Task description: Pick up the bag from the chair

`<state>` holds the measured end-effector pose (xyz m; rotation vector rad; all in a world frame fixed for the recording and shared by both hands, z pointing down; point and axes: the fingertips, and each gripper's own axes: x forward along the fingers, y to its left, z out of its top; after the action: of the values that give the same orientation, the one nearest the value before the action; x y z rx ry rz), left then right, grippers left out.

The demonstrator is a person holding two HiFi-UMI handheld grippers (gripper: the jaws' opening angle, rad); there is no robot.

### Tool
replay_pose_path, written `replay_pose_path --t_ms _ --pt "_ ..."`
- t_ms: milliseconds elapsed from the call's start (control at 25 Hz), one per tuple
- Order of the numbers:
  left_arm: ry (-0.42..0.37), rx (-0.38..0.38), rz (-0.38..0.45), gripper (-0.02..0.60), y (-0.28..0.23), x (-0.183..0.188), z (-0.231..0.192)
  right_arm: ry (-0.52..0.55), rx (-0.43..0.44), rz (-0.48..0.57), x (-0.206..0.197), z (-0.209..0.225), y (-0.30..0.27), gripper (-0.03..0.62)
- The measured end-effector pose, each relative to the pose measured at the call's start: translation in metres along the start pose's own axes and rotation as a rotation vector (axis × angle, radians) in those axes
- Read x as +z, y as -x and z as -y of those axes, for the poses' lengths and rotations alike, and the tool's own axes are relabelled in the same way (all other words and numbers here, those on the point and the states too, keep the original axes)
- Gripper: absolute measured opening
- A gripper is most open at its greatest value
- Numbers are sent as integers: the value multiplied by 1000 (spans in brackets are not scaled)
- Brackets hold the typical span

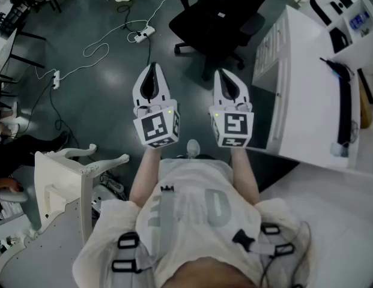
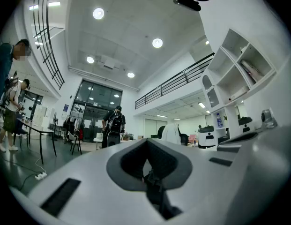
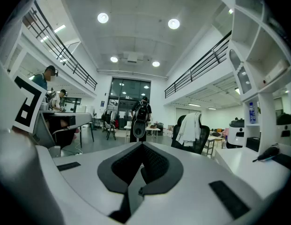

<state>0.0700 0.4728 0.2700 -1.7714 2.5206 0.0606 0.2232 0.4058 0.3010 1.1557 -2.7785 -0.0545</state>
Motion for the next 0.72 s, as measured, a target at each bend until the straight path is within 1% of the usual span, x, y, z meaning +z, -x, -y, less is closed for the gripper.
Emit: replay_pose_path --t_ms 80,320,520,720 --pt "-3 2 -3 6 -7 -1 -3 0 3 -2 -1 1 -7 6" --pt "22 29 -28 6 -21 -11 -20 -16 26 -14 -6 -5 -24 6" --pt "54 41 -44 6 -32 -21 -29 -47 28 -17 -9 -4 -32 6" --pt "85 30 -47 6 -50 -28 -32 -56 32 -30 -16 5 -49 6"
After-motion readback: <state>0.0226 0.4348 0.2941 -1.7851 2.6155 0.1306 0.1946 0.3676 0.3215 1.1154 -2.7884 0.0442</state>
